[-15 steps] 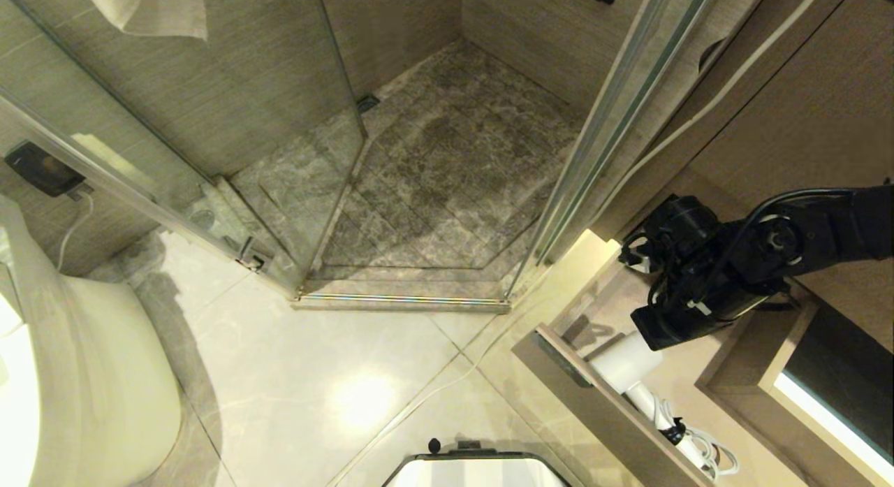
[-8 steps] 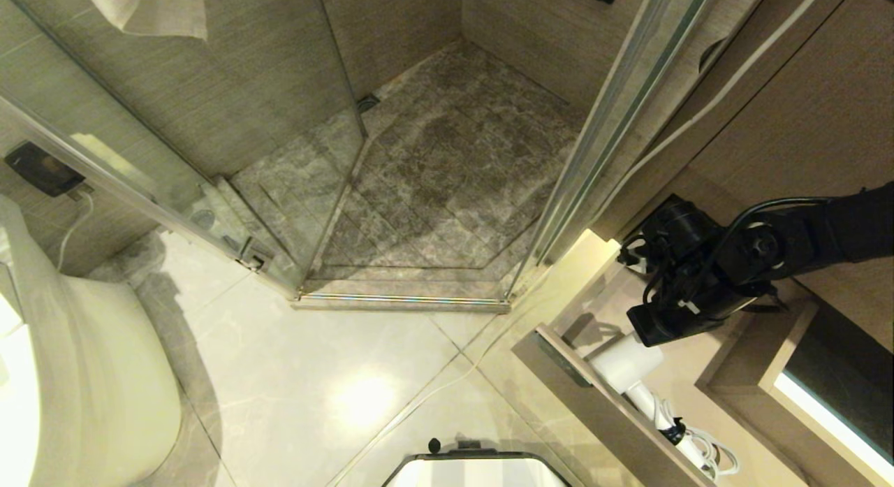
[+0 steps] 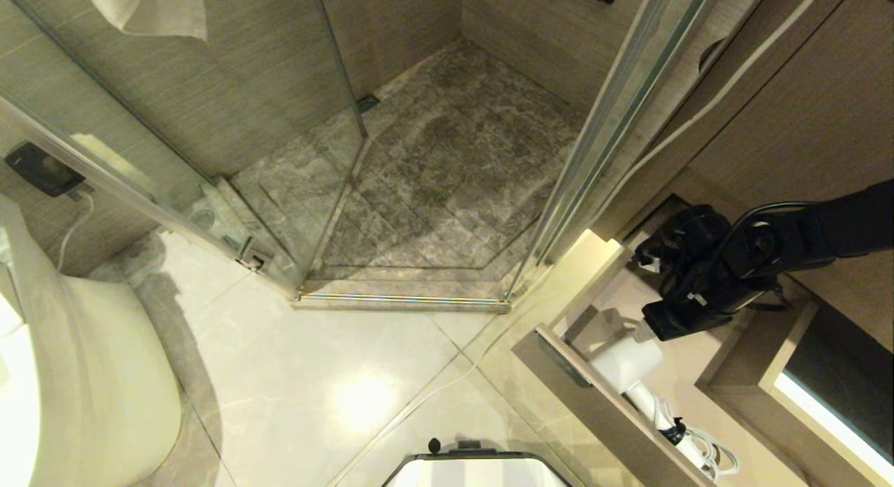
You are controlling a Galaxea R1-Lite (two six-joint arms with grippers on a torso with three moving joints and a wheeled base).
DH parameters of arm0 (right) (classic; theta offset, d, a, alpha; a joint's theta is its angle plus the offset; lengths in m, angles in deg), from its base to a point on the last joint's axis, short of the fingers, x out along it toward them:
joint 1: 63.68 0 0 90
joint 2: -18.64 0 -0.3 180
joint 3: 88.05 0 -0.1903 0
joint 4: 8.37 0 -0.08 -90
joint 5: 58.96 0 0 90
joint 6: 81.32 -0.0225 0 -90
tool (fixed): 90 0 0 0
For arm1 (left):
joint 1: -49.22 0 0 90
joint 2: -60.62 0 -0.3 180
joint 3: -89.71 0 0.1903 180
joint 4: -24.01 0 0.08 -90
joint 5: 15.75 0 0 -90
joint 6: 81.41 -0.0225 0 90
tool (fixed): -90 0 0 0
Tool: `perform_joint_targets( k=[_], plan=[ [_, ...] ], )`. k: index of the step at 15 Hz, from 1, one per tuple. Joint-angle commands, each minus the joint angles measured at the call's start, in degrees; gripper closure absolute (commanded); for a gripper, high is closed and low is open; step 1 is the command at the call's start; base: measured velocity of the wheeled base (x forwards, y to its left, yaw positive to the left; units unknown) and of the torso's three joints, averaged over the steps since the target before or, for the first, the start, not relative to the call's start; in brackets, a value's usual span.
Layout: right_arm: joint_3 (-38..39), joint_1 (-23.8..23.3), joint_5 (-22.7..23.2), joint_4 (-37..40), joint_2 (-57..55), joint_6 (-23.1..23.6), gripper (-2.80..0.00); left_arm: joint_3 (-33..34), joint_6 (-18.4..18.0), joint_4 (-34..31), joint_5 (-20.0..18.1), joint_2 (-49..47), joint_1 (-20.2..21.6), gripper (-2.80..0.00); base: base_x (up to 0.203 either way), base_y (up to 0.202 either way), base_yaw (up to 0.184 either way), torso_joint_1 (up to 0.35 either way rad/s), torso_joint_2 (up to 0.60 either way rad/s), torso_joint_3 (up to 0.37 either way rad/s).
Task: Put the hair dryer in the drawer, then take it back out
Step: Pick up the hairdryer
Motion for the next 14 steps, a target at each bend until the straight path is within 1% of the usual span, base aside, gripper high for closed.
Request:
perform_joint_targets(
  k=[1, 2, 4, 6, 9, 12, 14],
  plan=[
    [-1.2, -2.7, 0.2, 0.1, -2.2, 3.2, -2.80, 0.0, 0.0, 0.0, 0.0, -0.1, 0.0, 0.00, 0.000, 0.000, 0.000, 0.000, 0.00, 0.000],
    [-1.8, -3.7, 0.2, 0.0, -2.8, 5.4, -2.80, 0.0, 0.0, 0.0, 0.0, -0.1, 0.0, 0.00, 0.000, 0.000, 0.000, 0.000, 0.00, 0.000],
    [-2.9, -5.2, 0.3, 0.6, -4.1, 8.0, -2.80, 0.0, 0.0, 0.0, 0.0, -0.1, 0.0, 0.00, 0.000, 0.000, 0.000, 0.000, 0.00, 0.000],
    [-2.1, -6.2, 2.1, 1.6, -3.6, 9.8, -2.80, 0.0, 0.0, 0.0, 0.0, -0.1, 0.0, 0.00, 0.000, 0.000, 0.000, 0.000, 0.00, 0.000],
    [-0.9, -6.4, 3.7, 2.6, -3.2, 14.1, -2.80, 0.0, 0.0, 0.0, 0.0, -0.1, 0.0, 0.00, 0.000, 0.000, 0.000, 0.000, 0.00, 0.000],
    [-0.6, -6.9, 3.8, 4.1, -3.4, 17.1, -2.80, 0.0, 0.0, 0.0, 0.0, -0.1, 0.0, 0.00, 0.000, 0.000, 0.000, 0.000, 0.00, 0.000],
    [0.0, -7.2, 3.9, 4.9, -3.6, 19.9, -2.80, 0.0, 0.0, 0.0, 0.0, -0.1, 0.0, 0.00, 0.000, 0.000, 0.000, 0.000, 0.00, 0.000]
  ],
)
